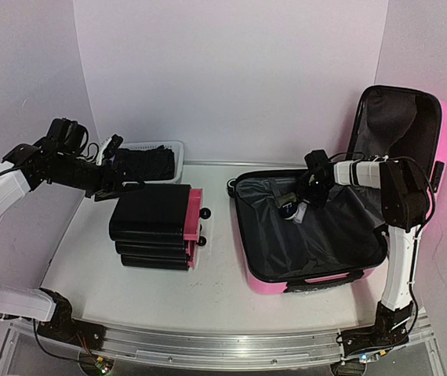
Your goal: Open, take out, and arrange the luggage
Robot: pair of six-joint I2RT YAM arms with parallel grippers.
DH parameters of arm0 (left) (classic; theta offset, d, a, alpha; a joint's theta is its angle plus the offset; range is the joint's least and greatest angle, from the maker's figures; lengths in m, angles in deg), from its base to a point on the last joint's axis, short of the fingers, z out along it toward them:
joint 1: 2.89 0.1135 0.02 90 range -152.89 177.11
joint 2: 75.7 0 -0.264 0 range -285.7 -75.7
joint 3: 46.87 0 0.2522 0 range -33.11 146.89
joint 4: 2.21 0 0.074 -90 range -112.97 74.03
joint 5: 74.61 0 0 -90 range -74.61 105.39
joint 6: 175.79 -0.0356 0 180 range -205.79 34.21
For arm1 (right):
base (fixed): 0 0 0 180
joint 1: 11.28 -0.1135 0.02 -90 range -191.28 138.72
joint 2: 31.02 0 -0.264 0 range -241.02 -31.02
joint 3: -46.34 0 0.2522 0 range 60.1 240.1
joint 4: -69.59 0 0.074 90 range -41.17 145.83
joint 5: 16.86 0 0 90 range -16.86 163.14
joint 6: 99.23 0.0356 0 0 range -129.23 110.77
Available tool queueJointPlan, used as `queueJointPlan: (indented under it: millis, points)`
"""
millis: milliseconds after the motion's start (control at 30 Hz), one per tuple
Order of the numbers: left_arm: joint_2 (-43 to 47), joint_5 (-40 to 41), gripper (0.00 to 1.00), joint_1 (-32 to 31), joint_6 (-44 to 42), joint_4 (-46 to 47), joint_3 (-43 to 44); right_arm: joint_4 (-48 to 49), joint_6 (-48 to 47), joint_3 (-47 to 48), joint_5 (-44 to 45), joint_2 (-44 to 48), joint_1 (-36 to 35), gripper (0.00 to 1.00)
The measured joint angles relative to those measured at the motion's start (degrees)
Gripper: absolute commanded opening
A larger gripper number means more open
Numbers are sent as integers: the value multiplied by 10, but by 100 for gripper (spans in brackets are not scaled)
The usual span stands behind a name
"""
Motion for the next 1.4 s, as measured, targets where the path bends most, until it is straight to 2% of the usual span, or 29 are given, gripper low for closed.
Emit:
queueJointPlan:
  millis: [167, 367, 533, 633, 833, 900, 1033, 1400]
  points:
    - [0, -28, 87, -6, 8, 1, 9, 0, -3, -24, -11, 26, 0, 7]
    - [-16, -93, 90, -20, 50, 65, 16, 10, -24, -91, -73, 164, 1, 7]
    - [-62, -134, 90, -81, 109, 185, 16, 110, 16, -146, -179, 292, -6, 8]
    - [-113, -148, 88, -133, 141, 272, 19, 194, 74, -171, -227, 323, -44, 9]
    - [-209, -150, 86, -193, 163, 335, 57, 289, 153, -169, -270, 316, -194, 9]
    - [-216, -149, 83, -198, 164, 346, 57, 311, 170, -161, -280, 308, -236, 8]
    - [-214, -148, 73, -199, 169, 363, 57, 343, 190, -136, -289, 286, -276, 8]
    - [-195, -109, 36, -197, 191, 371, 33, 391, 222, -117, -290, 255, -306, 7]
